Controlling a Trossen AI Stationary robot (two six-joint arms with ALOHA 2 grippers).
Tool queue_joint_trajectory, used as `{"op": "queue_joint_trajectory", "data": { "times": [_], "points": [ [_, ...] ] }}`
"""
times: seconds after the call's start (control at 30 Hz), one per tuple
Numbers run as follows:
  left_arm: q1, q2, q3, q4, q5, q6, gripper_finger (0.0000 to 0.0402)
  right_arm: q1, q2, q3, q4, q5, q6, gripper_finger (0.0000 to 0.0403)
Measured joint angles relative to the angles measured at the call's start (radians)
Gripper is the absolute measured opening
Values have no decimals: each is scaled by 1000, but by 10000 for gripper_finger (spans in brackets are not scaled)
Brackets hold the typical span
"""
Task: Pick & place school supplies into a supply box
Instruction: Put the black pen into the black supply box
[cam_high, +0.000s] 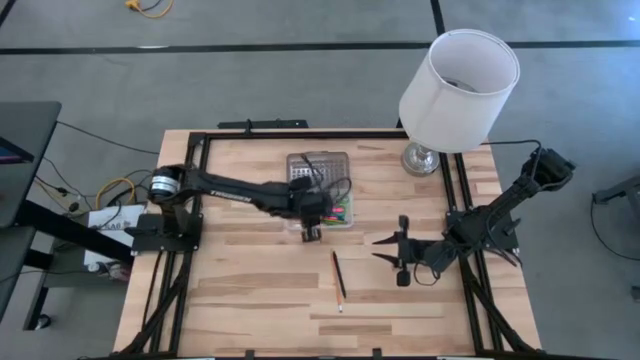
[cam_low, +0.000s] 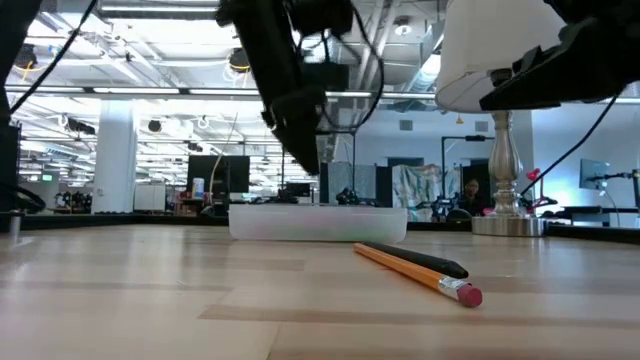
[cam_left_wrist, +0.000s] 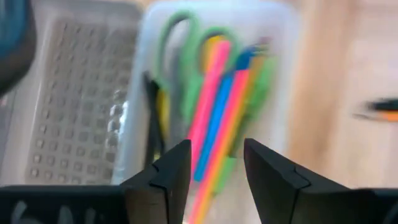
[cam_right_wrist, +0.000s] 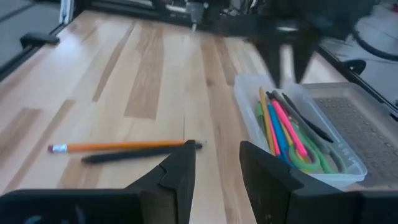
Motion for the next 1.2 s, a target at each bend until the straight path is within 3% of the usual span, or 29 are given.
{"op": "queue_joint_trajectory", "data": {
  "times": [0.2, 0.47, 0.77, 0.9, 1.2],
  "points": [
    [-185, -43, 0, -18, -112, 16, 144, -58, 0, 0, 81, -85, 0, 121],
    [-463, -44, -41, 27, -369, -19, 144, -119, 44, 5, 177, -167, 81, 121],
    [-652, -43, -175, 97, -678, -225, 144, -133, 280, 168, 174, -232, 149, 121],
    [-706, -43, -236, 126, -769, -307, 144, -133, 403, 270, 165, -232, 186, 121],
    [-796, -43, -254, 86, -912, -350, 144, -133, 560, 478, -141, -202, 453, 121]
  ]
}}
